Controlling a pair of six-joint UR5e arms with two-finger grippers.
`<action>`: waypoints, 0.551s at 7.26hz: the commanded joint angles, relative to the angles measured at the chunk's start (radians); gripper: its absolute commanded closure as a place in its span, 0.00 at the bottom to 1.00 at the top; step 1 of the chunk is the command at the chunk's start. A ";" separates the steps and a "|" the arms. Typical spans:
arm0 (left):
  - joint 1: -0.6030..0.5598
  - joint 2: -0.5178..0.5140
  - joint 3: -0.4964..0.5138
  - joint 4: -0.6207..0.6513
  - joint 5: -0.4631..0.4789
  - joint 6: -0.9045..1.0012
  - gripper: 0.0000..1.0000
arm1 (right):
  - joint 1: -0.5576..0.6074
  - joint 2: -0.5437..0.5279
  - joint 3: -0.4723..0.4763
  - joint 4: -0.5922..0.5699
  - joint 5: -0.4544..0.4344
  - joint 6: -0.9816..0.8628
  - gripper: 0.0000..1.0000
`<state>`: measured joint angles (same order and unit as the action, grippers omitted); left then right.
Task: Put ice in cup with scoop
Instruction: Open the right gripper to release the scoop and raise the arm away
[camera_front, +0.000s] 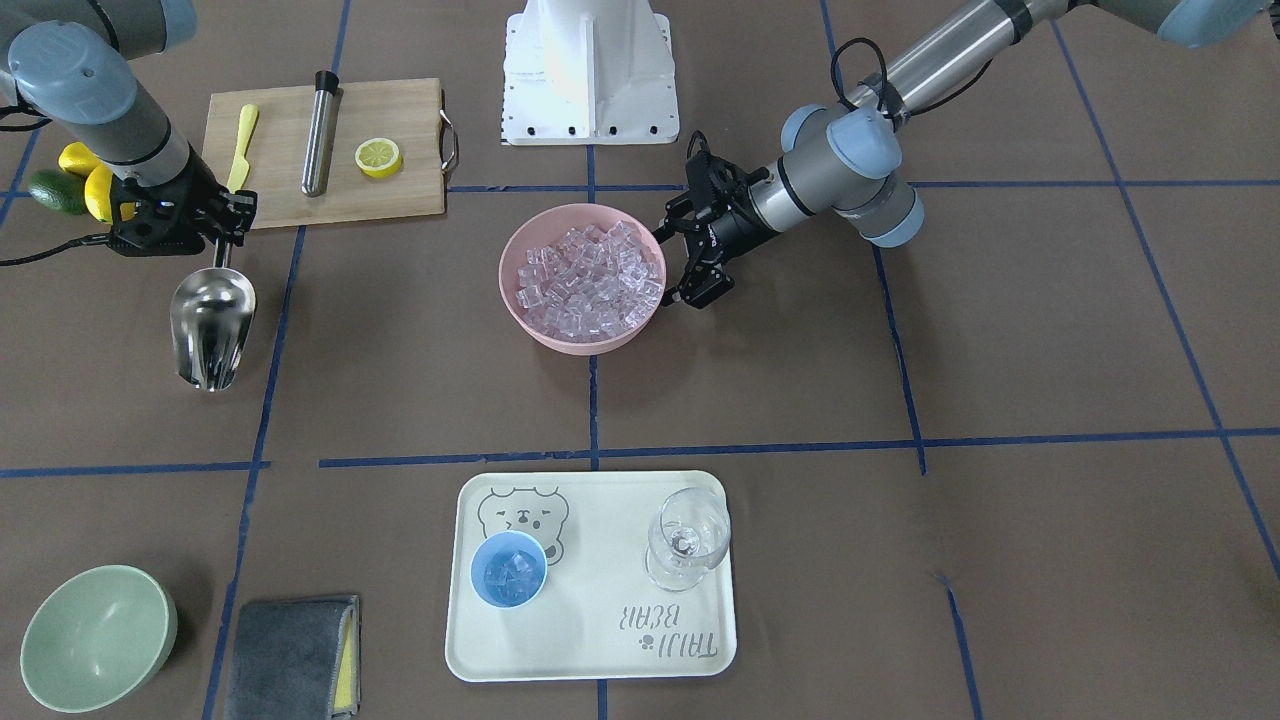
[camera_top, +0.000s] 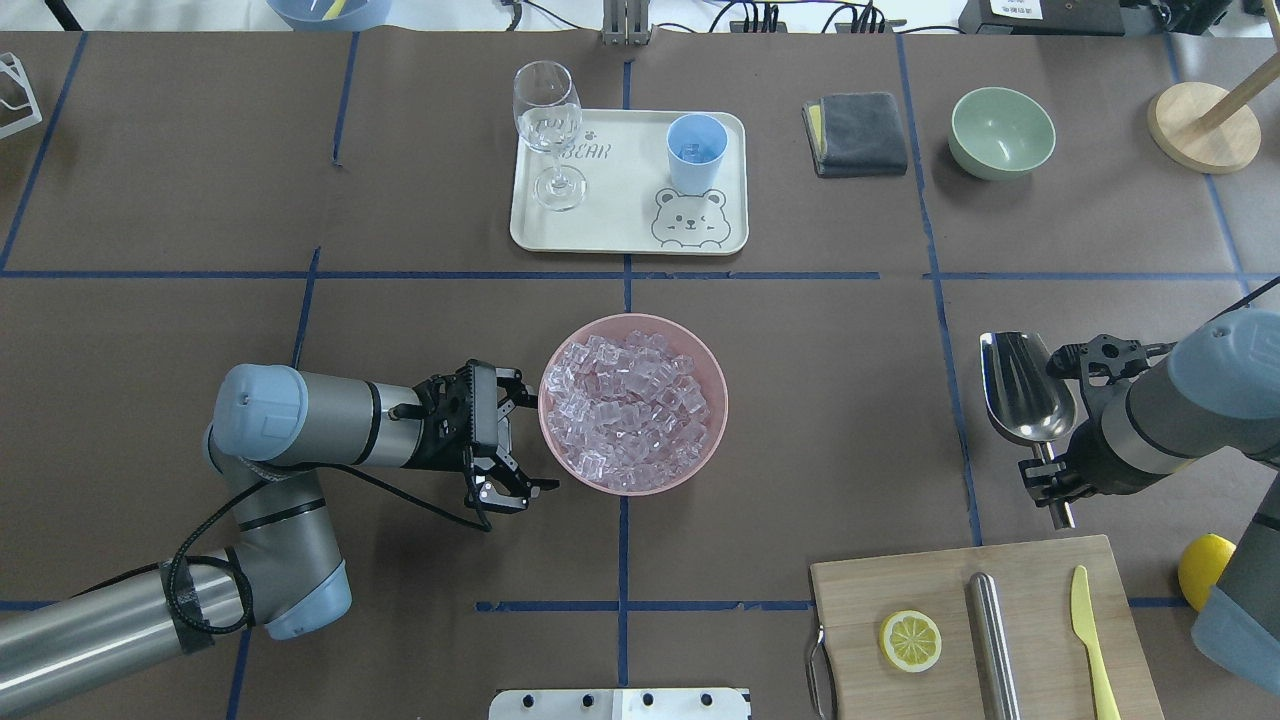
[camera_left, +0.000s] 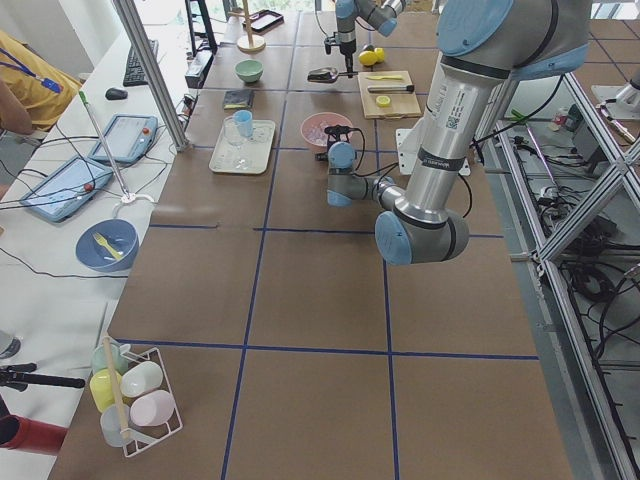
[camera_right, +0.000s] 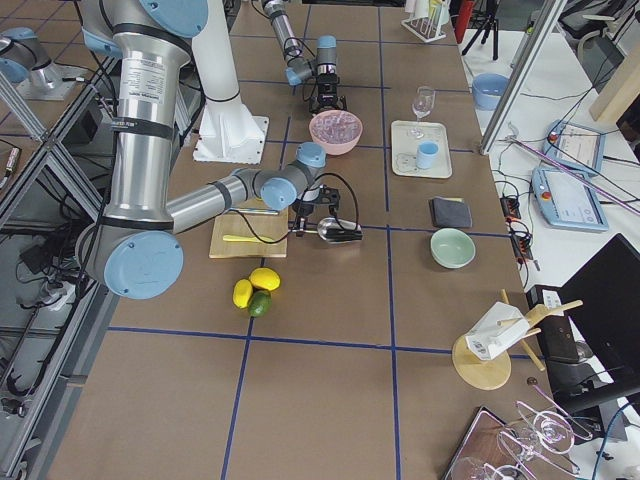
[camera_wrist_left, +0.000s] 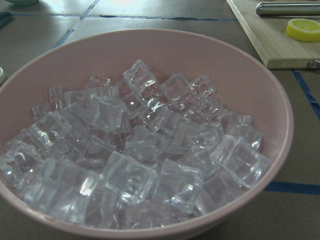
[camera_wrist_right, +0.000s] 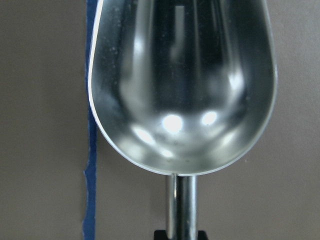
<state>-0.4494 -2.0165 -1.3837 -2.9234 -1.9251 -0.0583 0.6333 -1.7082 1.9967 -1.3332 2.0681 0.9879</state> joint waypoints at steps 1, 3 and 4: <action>0.001 -0.001 0.000 0.001 0.000 0.000 0.00 | -0.018 0.004 -0.022 0.003 -0.009 0.003 1.00; 0.005 -0.001 0.000 0.000 0.002 0.000 0.00 | -0.018 0.039 -0.038 0.002 -0.003 0.007 0.34; 0.006 -0.002 0.000 0.001 0.021 0.000 0.00 | -0.018 0.042 -0.036 0.003 -0.011 0.038 0.00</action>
<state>-0.4449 -2.0175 -1.3836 -2.9230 -1.9192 -0.0583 0.6156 -1.6774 1.9628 -1.3307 2.0617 0.9985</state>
